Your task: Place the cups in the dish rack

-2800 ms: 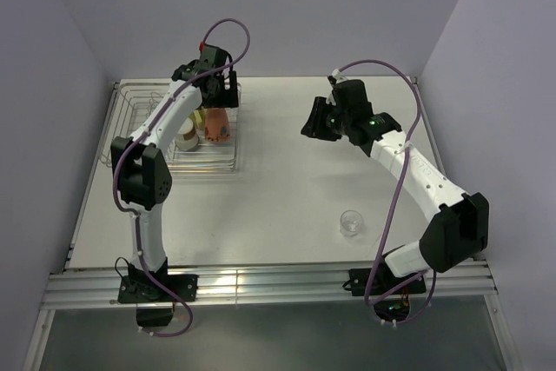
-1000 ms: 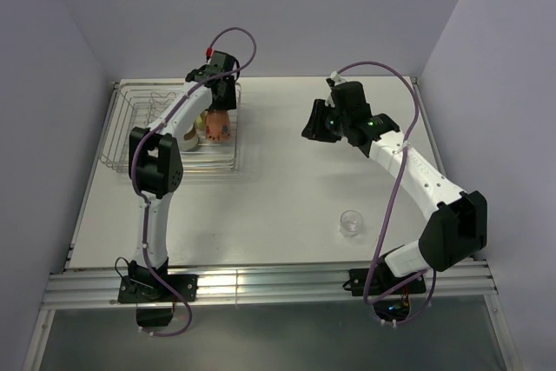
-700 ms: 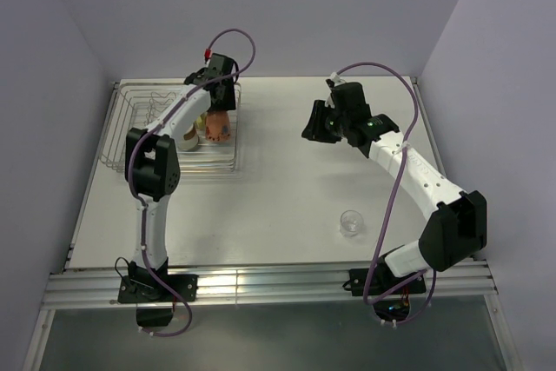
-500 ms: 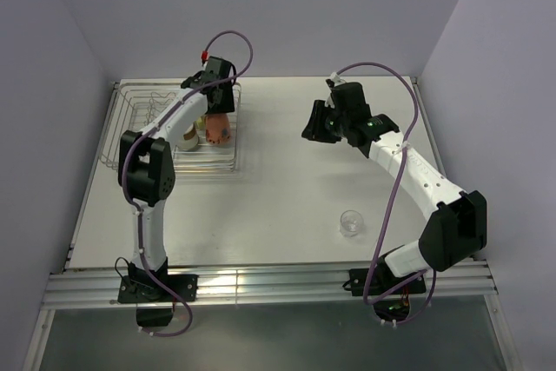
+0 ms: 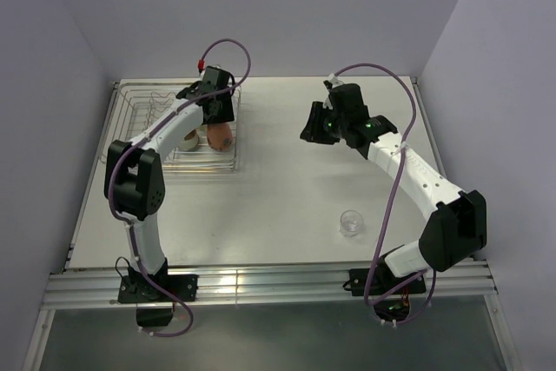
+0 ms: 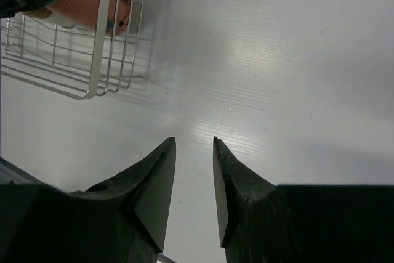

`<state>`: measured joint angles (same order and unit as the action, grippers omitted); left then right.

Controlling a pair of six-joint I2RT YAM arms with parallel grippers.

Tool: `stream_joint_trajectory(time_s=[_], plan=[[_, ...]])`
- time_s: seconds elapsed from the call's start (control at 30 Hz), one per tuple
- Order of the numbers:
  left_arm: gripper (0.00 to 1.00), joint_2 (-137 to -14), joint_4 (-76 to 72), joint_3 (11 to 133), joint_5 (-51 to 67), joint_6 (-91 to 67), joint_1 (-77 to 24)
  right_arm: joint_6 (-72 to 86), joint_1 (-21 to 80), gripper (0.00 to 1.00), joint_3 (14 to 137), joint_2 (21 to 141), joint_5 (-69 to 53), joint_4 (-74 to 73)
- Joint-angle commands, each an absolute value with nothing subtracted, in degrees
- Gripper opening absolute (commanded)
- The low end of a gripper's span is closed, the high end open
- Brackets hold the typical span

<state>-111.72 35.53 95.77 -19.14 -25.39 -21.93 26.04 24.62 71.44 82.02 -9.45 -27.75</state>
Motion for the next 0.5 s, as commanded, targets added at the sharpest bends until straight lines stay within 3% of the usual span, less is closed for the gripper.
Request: stream_joint_trajectory(time_s=[0.0,0.3,0.47], plan=[[0.38,-109.3,35.7,93.2,-17.7,-26.7,-23.0,25.5,25.1,0.38,70.9,81.1,-8.5,-25.5],[0.50,-108.3,35.3,90.2,-18.1,-27.7,-24.1,25.5,25.6,0.38,70.2,81.4,-8.3,-25.1],[0.71,-107.8,35.2,88.9,-19.2,-28.0,-24.4,25.5,25.8,0.38,70.2,81.5,-8.1,-25.0]])
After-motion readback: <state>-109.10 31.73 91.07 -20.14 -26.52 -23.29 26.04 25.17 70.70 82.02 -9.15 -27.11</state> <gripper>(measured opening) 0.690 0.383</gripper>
